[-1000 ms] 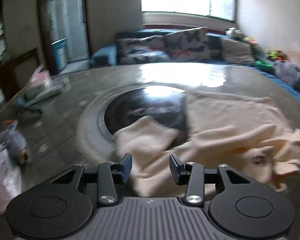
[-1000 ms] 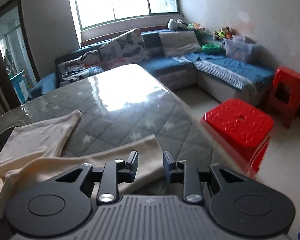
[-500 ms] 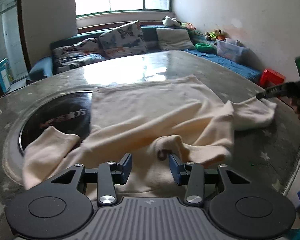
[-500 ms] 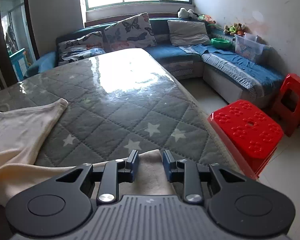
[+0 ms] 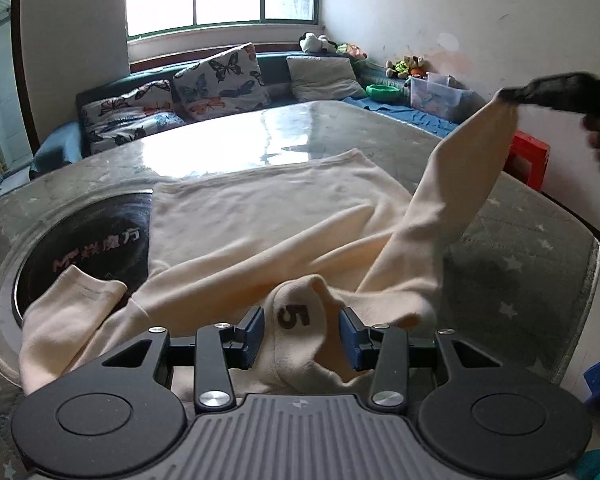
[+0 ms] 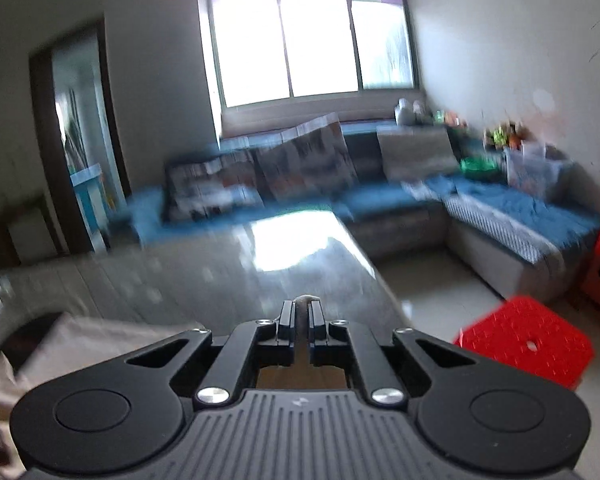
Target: Fold clothes
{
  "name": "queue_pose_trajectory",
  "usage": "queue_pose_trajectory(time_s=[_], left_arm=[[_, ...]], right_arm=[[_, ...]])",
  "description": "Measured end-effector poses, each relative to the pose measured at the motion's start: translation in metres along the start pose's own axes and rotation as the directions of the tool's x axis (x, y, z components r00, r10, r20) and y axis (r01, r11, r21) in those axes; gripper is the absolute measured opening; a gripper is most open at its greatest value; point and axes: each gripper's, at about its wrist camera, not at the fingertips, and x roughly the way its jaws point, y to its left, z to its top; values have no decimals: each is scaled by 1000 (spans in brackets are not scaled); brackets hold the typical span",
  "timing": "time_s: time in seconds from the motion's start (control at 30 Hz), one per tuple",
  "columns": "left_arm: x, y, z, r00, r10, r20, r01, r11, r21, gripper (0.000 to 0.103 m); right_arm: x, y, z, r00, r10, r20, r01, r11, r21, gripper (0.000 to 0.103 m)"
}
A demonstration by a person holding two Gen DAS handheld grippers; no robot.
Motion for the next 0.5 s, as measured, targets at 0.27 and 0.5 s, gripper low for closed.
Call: queue_pose_trajectory(time_s=[0.27,0.5], left_arm=[[-7,-7,-9,1000,-9,26,7,997,73,7],[-35,-14,-22,997,-61,39,54,985,164,6]], right_arm=[[-49,-61,-50,984,-156,-85,162,985,67,10],[-66,-59,-69,980,-142,-142,148,988,31,19]])
